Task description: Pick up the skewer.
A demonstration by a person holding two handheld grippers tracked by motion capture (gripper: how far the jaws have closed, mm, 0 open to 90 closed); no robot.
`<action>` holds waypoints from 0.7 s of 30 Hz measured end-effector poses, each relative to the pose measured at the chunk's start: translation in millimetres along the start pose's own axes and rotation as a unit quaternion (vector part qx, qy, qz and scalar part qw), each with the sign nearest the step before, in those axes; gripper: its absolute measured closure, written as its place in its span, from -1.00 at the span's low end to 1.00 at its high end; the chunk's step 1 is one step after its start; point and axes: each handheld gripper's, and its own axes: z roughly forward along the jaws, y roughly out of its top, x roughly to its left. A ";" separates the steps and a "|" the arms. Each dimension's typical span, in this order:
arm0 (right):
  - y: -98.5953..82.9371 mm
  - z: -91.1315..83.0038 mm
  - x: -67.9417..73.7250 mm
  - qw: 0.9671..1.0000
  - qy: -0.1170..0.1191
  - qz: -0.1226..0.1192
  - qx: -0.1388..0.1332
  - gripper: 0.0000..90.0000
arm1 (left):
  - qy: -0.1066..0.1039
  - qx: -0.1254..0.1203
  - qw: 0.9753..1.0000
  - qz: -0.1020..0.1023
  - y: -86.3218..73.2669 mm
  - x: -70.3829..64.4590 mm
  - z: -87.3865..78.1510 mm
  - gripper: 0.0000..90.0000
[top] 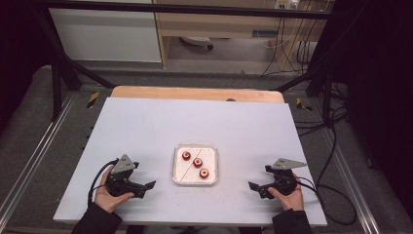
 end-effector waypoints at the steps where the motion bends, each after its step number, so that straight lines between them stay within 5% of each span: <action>1: 0.0 0.0 0.0 1.000 0.000 0.000 0.000 -0.99 | 0.001 0.001 1.000 0.000 1.3 -0.7 0.5 -0.93; 21: -0.4 -0.8 1.0 1.000 -0.001 -0.001 -0.001 -0.99 | 0.005 0.007 1.000 0.027 39.4 -27.1 17.4 -0.91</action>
